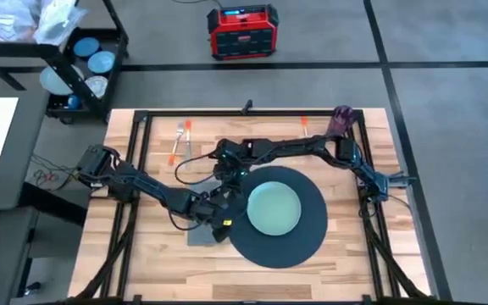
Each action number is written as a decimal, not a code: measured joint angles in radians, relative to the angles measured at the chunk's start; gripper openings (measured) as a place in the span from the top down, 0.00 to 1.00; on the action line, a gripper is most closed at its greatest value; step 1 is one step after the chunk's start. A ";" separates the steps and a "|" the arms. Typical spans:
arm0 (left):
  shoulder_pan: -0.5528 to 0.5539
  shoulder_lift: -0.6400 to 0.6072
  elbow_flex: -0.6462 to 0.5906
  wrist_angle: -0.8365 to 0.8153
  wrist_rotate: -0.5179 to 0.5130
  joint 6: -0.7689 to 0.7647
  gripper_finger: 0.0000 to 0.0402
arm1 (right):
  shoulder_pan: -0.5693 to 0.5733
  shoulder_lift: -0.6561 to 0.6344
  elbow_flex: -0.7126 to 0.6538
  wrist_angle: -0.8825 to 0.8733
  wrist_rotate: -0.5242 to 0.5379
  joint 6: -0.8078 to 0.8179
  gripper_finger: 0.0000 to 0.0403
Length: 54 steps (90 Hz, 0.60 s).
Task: Set table place
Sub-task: Fold the grey napkin
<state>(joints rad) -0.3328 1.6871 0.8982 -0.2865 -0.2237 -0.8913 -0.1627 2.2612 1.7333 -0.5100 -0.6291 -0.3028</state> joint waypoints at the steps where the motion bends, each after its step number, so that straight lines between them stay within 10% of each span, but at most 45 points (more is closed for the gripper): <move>1: -0.001 0.000 0.000 -0.004 0.001 0.000 1.00 | 0.000 0.000 -0.003 -0.012 -0.004 -0.006 0.98; 20: -0.044 0.000 0.061 -0.343 0.027 -0.087 1.00 | 0.006 0.000 -0.005 -0.099 -0.007 -0.063 0.91; 33: -0.086 0.000 0.174 -0.598 -0.130 -0.161 1.00 | 0.005 0.002 -0.005 -0.061 0.000 -0.069 0.90; 54: -0.077 0.000 0.187 -0.653 -0.249 -0.174 1.00 | 0.007 0.001 -0.005 -0.067 0.000 -0.065 0.90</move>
<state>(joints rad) -0.4095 1.6867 1.0853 -0.9396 -0.4725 -1.0657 -0.1553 2.2623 1.7287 -0.5771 -0.6292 -0.3676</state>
